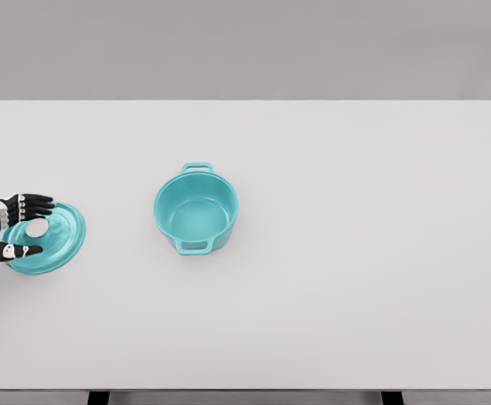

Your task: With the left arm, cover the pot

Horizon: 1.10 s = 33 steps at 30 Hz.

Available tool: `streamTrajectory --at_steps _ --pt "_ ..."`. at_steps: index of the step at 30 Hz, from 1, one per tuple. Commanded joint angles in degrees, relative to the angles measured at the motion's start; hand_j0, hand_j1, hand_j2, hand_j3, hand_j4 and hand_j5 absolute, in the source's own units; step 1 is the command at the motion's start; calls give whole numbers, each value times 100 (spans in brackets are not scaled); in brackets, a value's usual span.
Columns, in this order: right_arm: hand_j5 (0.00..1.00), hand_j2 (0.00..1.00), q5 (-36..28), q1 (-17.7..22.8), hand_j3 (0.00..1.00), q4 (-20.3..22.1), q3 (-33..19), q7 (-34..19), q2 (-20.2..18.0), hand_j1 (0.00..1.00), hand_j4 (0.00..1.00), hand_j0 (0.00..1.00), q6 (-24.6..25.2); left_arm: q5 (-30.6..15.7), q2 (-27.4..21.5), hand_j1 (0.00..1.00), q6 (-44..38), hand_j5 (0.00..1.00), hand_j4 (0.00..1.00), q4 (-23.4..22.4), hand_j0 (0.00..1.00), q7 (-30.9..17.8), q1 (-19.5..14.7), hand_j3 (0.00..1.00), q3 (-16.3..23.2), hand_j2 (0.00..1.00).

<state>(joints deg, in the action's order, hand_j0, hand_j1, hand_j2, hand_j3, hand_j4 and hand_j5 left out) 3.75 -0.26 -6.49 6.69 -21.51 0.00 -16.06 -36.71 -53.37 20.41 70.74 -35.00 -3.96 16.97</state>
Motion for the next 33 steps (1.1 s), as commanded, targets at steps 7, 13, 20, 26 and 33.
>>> streamTrajectory --at_steps 7,13,20,26,33 --pt "100 100 3 0 100 -1 -1 -2 0 100 100 100 -3 -47 -7 61 -2 61 61 1 61 0 -9 61 9 61" --pt "100 100 3 0 100 7 -1 -2 0 100 100 100 -3 -47 -15 56 33 56 56 45 56 0 0 56 9 56" --pt "100 100 3 0 100 7 -1 -2 0 100 100 100 -3 49 -15 71 50 71 71 63 71 0 0 71 79 71" --pt "100 100 3 0 100 -1 -1 -2 0 100 100 100 -3 340 -15 83 305 83 83 80 83 0 -26 83 -18 83" --pt "100 100 3 0 100 7 -1 -2 0 100 100 100 -3 674 -7 83 745 83 83 89 83 0 -18 83 -167 83"
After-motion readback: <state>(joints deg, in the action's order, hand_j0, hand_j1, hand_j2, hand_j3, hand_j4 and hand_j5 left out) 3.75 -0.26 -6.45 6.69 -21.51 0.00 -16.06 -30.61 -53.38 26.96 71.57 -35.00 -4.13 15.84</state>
